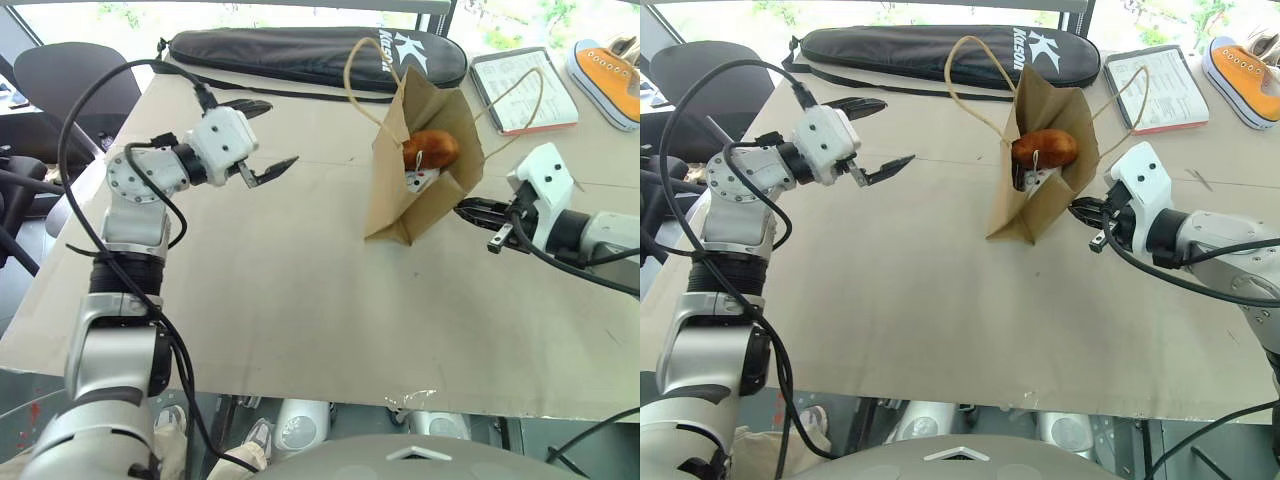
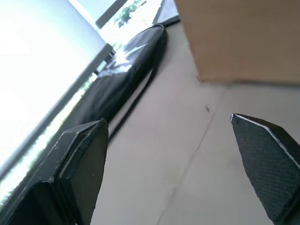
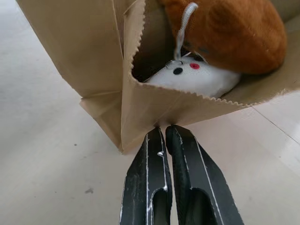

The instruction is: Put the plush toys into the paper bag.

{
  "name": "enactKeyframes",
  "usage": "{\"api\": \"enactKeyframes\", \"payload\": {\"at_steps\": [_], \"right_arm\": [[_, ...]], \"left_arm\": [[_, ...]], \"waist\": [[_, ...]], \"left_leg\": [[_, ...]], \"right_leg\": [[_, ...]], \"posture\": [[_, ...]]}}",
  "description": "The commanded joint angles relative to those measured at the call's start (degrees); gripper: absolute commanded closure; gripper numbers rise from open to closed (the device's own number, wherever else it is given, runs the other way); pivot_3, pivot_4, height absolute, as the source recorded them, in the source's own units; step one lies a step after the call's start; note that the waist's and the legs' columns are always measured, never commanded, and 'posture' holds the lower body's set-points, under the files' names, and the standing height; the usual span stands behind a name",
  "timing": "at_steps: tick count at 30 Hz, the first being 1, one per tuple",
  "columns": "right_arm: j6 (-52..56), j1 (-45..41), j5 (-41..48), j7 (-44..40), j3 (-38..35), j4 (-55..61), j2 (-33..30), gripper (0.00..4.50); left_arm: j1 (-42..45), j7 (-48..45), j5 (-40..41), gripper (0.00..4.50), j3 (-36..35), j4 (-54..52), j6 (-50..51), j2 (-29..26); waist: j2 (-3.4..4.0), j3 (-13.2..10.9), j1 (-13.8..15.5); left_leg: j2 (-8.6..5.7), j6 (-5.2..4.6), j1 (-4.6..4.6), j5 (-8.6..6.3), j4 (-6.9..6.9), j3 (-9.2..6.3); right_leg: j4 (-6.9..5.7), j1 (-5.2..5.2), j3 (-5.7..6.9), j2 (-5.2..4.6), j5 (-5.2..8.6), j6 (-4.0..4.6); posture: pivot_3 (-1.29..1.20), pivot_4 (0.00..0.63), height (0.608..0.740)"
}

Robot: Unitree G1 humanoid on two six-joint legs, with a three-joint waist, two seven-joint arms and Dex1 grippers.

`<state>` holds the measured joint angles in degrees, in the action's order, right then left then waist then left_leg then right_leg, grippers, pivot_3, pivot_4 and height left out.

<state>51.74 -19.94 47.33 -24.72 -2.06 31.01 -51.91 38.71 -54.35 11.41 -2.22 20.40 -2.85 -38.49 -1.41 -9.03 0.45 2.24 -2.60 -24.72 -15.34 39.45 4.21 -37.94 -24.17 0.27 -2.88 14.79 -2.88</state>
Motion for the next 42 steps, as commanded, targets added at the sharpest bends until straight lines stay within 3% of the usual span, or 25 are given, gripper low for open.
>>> {"api": "enactKeyframes", "payload": {"at_steps": [1,8,17,29,42], "right_arm": [[-1.4,-1.4,-3.4,-0.9,0.2,0.0,0.8,4.47],[-2.0,-2.6,-6.4,-2.8,1.6,-0.7,4.1,4.47],[-1.4,-7.8,-9.5,-3.7,7.1,-1.1,12.2,4.47],[-1.0,-13.1,-15.1,1.5,15.0,-3.1,29.0,4.47],[3.1,-11.9,-14.4,-0.5,13.0,-4.1,29.5,4.47]], "left_arm": [[-8.9,-8.6,20.0,0.00,-1.1,-19.0,26.7,-2.9],[-12.5,-1.7,26.9,0.00,-1.8,-33.1,37.6,0.7],[-14.6,4.2,27.9,0.00,-0.8,-38.1,40.0,6.0],[-19.0,12.8,11.9,0.00,3.1,-42.9,23.7,10.0],[-21.9,27.4,-0.1,0.00,9.7,-47.2,26.4,15.6]], "waist": [[0.01,0.0,-0.8],[0.02,0.0,-0.5],[0.02,0.0,-0.8],[0.03,0.0,-0.6],[0.05,0.0,-0.6]], "left_leg": [[0.02,0.00,0.01,0.00,0.00,0.00],[-0.01,0.04,0.15,0.02,0.01,-0.17],[-0.01,0.04,0.31,0.02,0.00,-0.14],[-0.07,0.04,0.31,0.02,-0.01,-0.09],[-0.06,0.04,0.32,0.02,-0.03,-0.10]], "right_leg": [[-0.01,0.00,-0.01,0.00,0.00,0.00],[-0.06,0.20,0.12,-0.02,0.00,0.01],[-0.04,0.31,0.03,0.05,0.00,0.01],[-0.04,0.31,0.03,-0.02,-0.01,0.02],[-0.06,0.31,0.04,-0.03,-0.01,0.02]], "posture": [[0.00,0.150,0.740],[0.00,0.150,0.740],[0.00,0.150,0.740],[0.00,0.150,0.740],[0.00,0.150,0.740]]}}
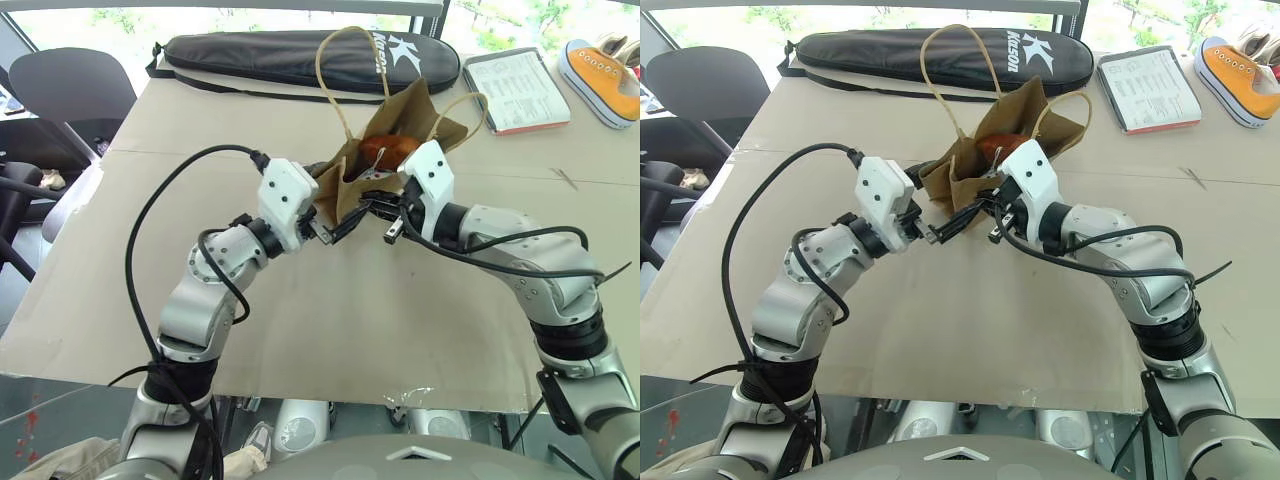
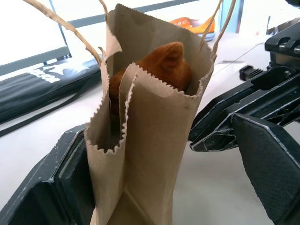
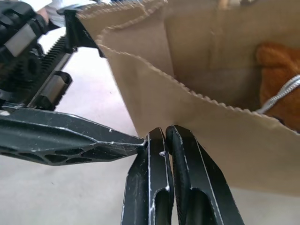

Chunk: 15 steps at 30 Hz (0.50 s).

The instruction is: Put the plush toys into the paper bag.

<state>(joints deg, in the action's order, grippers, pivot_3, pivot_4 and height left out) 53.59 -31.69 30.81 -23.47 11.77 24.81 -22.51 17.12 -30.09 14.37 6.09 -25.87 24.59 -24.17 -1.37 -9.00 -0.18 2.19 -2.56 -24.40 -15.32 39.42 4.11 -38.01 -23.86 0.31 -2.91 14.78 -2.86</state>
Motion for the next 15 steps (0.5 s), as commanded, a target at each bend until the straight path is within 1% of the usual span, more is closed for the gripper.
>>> {"api": "enactKeyframes", "payload": {"at_steps": [1,5,9,10,11,13,15], "right_arm": [[2.2,0.0,2.6,-1.9,-1.1,2.5,0.1,4.47],[5.6,0.8,4.3,-2.3,-2.2,5.0,-0.5,4.47],[7.5,1.3,4.8,-2.3,-3.2,7.1,-1.2,4.47],[8.1,1.3,5.1,-2.2,-3.9,7.8,-1.5,4.49],[8.9,1.4,5.7,-2.0,-5.3,8.8,-2.0,4.49],[10.1,1.7,6.7,-1.6,-7.5,10.8,-3.2,4.50],[11.0,2.3,7.6,-1.2,-9.5,12.7,-4.6,4.50]], "left_arm": [[-0.6,4.0,-3.7,0.00,1.8,-0.7,-1.3,2.1],[-1.2,6.2,-5.5,0.00,3.2,-0.2,-0.9,4.7],[-0.7,6.8,-7.2,0.00,4.1,1.9,-1.9,5.8],[-0.4,6.9,-7.6,0.24,4.1,2.7,-2.3,6.0],[0.0,6.8,-7.8,0.24,4.1,4.0,-3.1,6.3],[0.8,6.5,-8.3,1.02,4.1,6.4,-4.9,6.7],[1.8,5.5,-8.4,1.91,4.1,8.5,-6.9,6.9]], "waist": [[0.00,0.0,0.0],[0.00,0.0,0.0],[0.00,0.0,0.0],[0.00,0.0,-0.1],[0.02,0.0,-0.1],[0.02,0.0,-0.1],[0.01,0.0,0.1]], "left_leg": [[0.00,0.00,0.00,0.00,0.00,0.00],[0.01,0.00,0.00,0.00,0.00,0.00],[0.00,-0.01,0.00,0.00,0.00,0.00],[0.01,-0.01,0.00,-0.01,-0.01,-0.01],[0.02,-0.01,0.00,-0.01,-0.01,-0.02],[0.01,-0.01,0.00,-0.01,-0.01,-0.03],[-0.01,-0.02,-0.02,-0.01,-0.01,-0.02]], "right_leg": [[0.00,0.00,0.00,0.00,0.00,0.00],[0.00,0.00,0.00,-0.01,0.00,0.00],[0.00,0.00,0.00,-0.02,0.00,0.00],[0.00,0.00,0.00,-0.01,0.00,0.00],[0.00,0.00,0.01,0.00,0.00,0.00],[0.00,0.00,0.02,0.00,0.00,0.00],[0.02,0.00,0.02,-0.04,0.00,0.00]], "posture": [[0.00,0.150,0.740],[0.00,0.150,0.740],[0.00,0.150,0.740],[0.00,0.150,0.740],[0.00,0.150,0.740],[0.00,0.150,0.740],[0.00,0.150,0.740]]}}
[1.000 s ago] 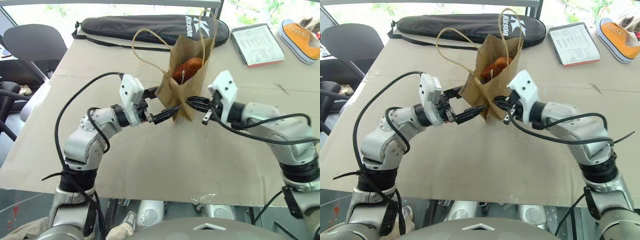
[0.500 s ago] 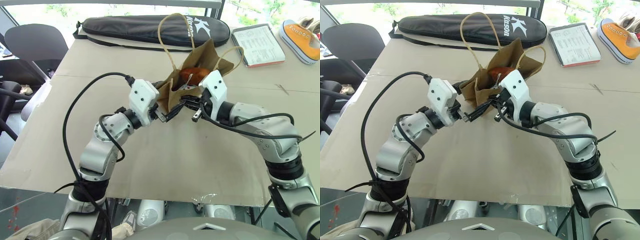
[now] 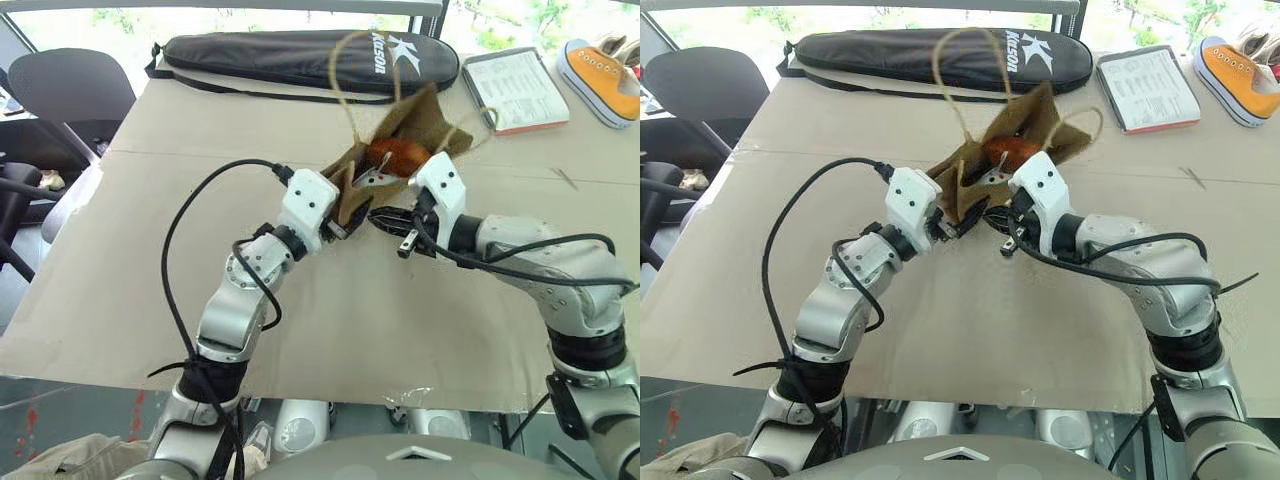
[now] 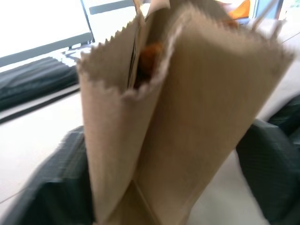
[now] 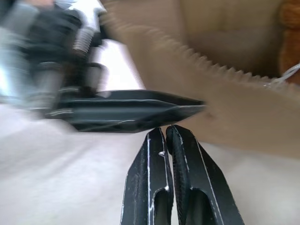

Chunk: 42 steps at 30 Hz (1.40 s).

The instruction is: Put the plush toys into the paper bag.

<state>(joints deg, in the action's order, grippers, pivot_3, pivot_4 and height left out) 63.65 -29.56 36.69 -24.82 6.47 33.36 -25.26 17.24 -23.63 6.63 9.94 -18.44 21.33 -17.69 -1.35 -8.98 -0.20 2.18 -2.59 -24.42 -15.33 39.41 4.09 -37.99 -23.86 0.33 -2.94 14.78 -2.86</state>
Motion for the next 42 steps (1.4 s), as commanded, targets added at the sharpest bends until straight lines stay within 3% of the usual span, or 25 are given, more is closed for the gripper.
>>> {"api": "enactKeyframes", "payload": {"at_steps": [1,4,6,10,11,13,17,20,21,28,31,34,36,40,42], "right_arm": [[1.4,0.4,2.2,0.4,-5.2,5.0,-2.4,4.50],[-1.4,2.4,4.0,-0.1,-9.3,8.9,-3.4,4.50],[-5.0,4.3,4.7,-1.2,-11.3,11.5,-3.6,4.50],[-5.8,7.5,11.6,-3.8,-16.3,13.3,-4.7,4.50],[-6.2,9.2,13.2,-4.5,-18.8,14.3,-5.9,4.09],[-7.3,13.7,15.2,-6.4,-24.0,17.1,-9.4,3.78],[-8.9,25.6,23.2,-9.3,-34.7,21.7,-15.3,1.77],[-11.0,34.4,26.4,-9.7,-40.8,25.0,-17.5,0.33],[-12.3,36.5,26.4,-9.2,-42.1,25.7,-17.3,0.04],[-23.5,46.7,19.6,-9.3,-43.3,26.6,-16.8,0.04],[-25.5,48.5,16.3,-9.6,-42.5,25.7,-17.0,0.00],[-28.0,50.4,14.3,-12.4,-42.9,23.2,-17.5,0.00],[-28.9,51.6,13.6,-13.7,-43.5,21.8,-17.6,0.00],[-30.8,54.5,13.6,-16.2,-45.7,19.7,-17.0,0.00],[-31.5,56.1,13.9,-17.4,-47.6,18.5,-16.6,0.00]], "left_arm": [[2.2,-1.5,-0.7,2.31,0.2,2.3,-4.8,0.3],[3.8,-3.8,0.7,3.81,-1.0,5.7,-7.9,0.3],[4.7,-6.6,3.8,4.48,-2.6,7.6,-9.3,0.6],[6.3,-16.3,13.4,4.48,-6.4,10.2,-9.0,-0.1],[7.5,-21.7,17.3,4.50,-7.7,11.3,-7.2,-1.9],[10.6,-32.0,21.7,4.50,-9.2,15.1,-5.4,-6.8],[16.7,-46.3,22.1,4.50,-6.8,24.2,-6.9,-12.8],[21.8,-53.0,18.3,4.50,-4.3,33.0,-12.9,-12.2],[23.4,-54.8,16.9,4.50,-3.4,36.5,-15.6,-11.3],[32.0,-61.1,8.8,4.50,0.1,58.4,-32.2,-5.2],[35.2,-62.0,7.4,3.76,-0.2,64.8,-31.9,-4.5],[35.2,-60.1,8.4,2.27,-2.3,62.9,-28.3,-4.5],[30.9,-57.6,9.9,1.68,-3.3,54.3,-20.3,-7.4],[20.4,-49.5,13.4,0.01,-7.1,35.1,-6.2,-11.9],[13.6,-45.8,15.7,0.01,-9.9,25.1,0.3,-14.7]], "waist": [[0.00,0.0,0.2],[-0.01,0.0,0.4],[-0.01,0.0,0.6],[0.00,0.0,0.5],[0.00,0.0,0.5],[0.01,0.0,0.8],[0.03,0.0,1.0],[0.05,0.1,1.2],[0.03,0.1,1.2],[0.01,0.1,0.9],[0.01,0.1,0.8],[0.00,0.1,0.9],[0.00,0.1,0.7],[0.03,0.1,0.4],[0.04,0.1,0.2]], "left_leg": [[-0.02,0.00,-0.01,0.00,0.01,0.00],[-0.04,-0.01,-0.02,-0.01,0.00,0.00],[-0.02,0.00,-0.01,0.00,-0.01,-0.02],[0.00,0.00,0.00,0.00,0.00,0.00],[0.00,0.00,0.00,0.00,0.00,0.00],[0.00,0.00,-0.01,0.00,0.01,0.00],[-0.03,0.00,-0.04,0.00,0.01,-0.02],[-0.05,-0.04,0.06,-0.02,0.02,-0.03],[-0.06,-0.05,0.06,-0.03,0.02,-0.03],[-0.11,-0.27,0.22,-0.16,0.05,0.04],[-0.11,-0.28,0.23,-0.17,0.05,0.05],[-0.06,-0.29,0.25,-0.17,0.05,0.08],[-0.05,-0.29,0.24,-0.17,0.05,0.06],[0.09,-0.27,0.27,-0.16,0.02,0.05],[0.13,-0.21,0.34,-0.13,-0.02,0.07]], "right_leg": [[0.01,0.00,0.01,-0.04,0.00,0.00],[0.02,0.00,0.02,-0.05,0.00,0.00],[0.02,0.00,0.04,-0.03,0.00,0.00],[0.02,0.00,0.01,0.00,0.00,0.00],[0.02,0.00,0.02,-0.01,0.00,0.00],[0.01,0.00,0.03,0.00,0.00,0.00],[0.11,0.03,0.09,0.06,0.01,-0.01],[0.17,0.18,0.08,0.06,0.02,-0.02],[0.17,0.21,0.09,0.06,0.02,-0.02],[0.11,0.27,-0.07,0.22,0.02,-0.02],[0.11,0.27,-0.11,0.27,0.02,-0.02],[0.10,0.27,-0.15,0.26,0.02,-0.02],[0.10,0.27,-0.15,0.26,0.02,-0.02],[0.07,0.26,-0.18,0.25,0.02,-0.02],[0.05,0.28,-0.20,0.20,0.03,-0.01]], "posture": [[0.00,0.150,0.740],[0.00,0.150,0.740],[0.00,0.150,0.740],[0.00,0.150,0.740],[0.00,0.150,0.740],[0.00,0.150,0.740],[0.00,0.150,0.740],[0.00,0.150,0.740],[0.00,0.150,0.740],[0.00,0.150,0.740],[0.00,0.150,0.740],[0.00,0.150,0.740],[0.00,0.150,0.740],[0.00,0.150,0.740],[0.00,0.150,0.740]]}}
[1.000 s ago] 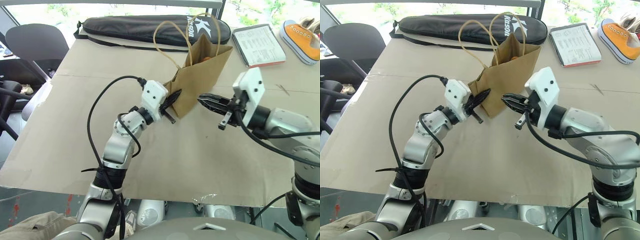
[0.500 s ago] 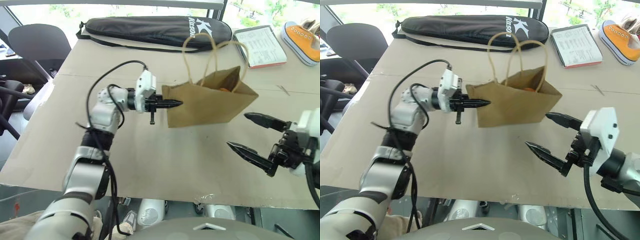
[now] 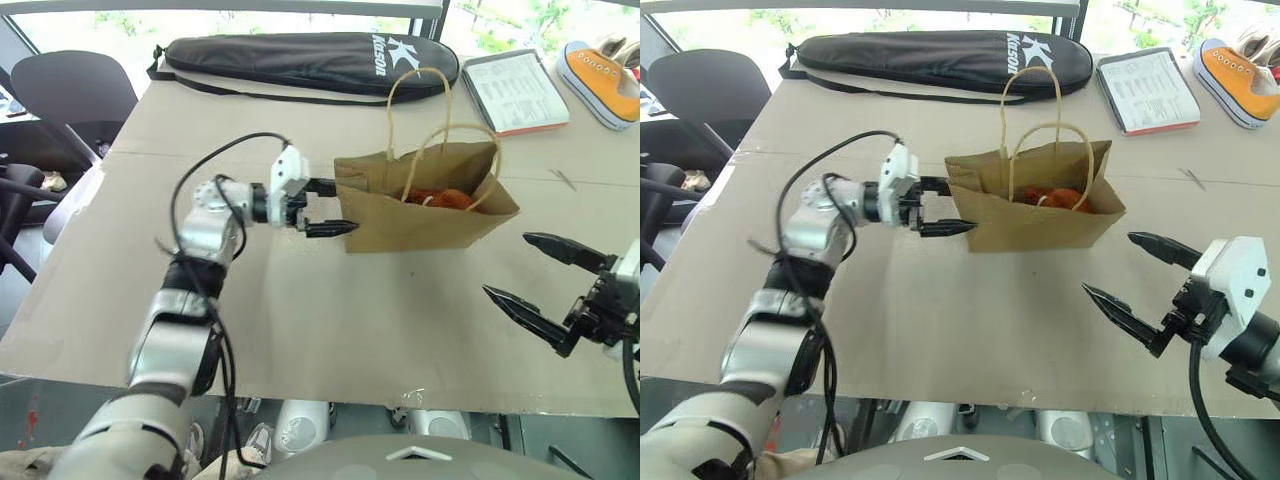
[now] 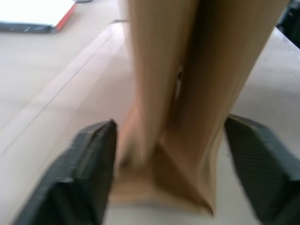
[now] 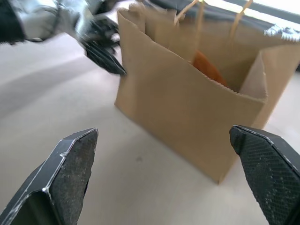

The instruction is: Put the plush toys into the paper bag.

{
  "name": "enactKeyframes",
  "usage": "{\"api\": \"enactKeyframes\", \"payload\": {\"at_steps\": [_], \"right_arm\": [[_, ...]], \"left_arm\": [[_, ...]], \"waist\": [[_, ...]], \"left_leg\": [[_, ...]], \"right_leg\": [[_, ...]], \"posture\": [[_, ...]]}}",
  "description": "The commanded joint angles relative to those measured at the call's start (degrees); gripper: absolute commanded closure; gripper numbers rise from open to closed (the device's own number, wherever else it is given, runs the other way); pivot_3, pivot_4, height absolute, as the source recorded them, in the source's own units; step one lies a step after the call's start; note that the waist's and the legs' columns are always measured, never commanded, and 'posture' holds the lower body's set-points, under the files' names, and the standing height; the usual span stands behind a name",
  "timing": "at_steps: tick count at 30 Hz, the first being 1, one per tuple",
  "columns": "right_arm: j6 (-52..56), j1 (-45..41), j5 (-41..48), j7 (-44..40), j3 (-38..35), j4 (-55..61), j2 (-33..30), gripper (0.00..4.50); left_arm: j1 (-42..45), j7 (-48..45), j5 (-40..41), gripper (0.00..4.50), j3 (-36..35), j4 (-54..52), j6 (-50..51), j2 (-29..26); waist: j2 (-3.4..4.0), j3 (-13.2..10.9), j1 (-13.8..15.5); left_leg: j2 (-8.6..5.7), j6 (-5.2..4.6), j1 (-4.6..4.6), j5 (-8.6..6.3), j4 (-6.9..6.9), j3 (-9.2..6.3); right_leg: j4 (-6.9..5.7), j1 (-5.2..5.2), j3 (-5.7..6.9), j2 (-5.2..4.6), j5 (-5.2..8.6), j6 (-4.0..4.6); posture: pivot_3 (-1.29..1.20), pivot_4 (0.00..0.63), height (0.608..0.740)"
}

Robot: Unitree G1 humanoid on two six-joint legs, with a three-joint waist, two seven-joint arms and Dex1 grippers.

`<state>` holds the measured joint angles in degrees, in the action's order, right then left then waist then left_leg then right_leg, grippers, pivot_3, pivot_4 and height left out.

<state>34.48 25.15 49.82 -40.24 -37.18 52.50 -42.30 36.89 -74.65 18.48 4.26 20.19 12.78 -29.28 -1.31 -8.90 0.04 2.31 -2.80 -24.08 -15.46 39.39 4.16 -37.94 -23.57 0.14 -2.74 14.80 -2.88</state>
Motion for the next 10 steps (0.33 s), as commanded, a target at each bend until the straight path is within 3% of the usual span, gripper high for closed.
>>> {"api": "enactKeyframes", "payload": {"at_steps": [1,5,10], "right_arm": [[-2.8,2.4,0.5,-3.0,-4.9,-1.3,0.4,0.00],[-5.7,7.5,-2.6,-9.3,-9.7,-6.3,0.2,0.00],[-10.0,11.0,-6.5,-16.0,-14.7,-14.0,-0.7,0.00]], "left_arm": [[-9.0,6.5,4.7,0.01,-5.3,-17.6,11.2,-4.3],[-19.3,9.7,6.4,0.01,-8.4,-27.9,16.3,-8.7],[-28.1,10.2,9.6,0.01,-12.6,-32.0,18.9,-12.3]], "waist": [[0.00,0.0,-0.1],[0.01,0.0,0.6],[0.03,0.0,0.9]], "left_leg": [[0.01,0.10,0.00,0.06,0.00,-0.01],[-0.03,0.05,0.17,0.03,-0.02,0.00],[-0.10,-0.07,0.32,-0.05,-0.02,0.05]], "right_leg": [[0.00,0.01,0.00,-0.01,0.00,0.00],[-0.01,0.17,0.03,-0.11,0.00,0.00],[0.04,0.29,0.05,-0.21,0.01,0.01]], "posture": [[0.00,0.150,0.740],[0.00,0.150,0.740],[0.00,0.150,0.740]]}}
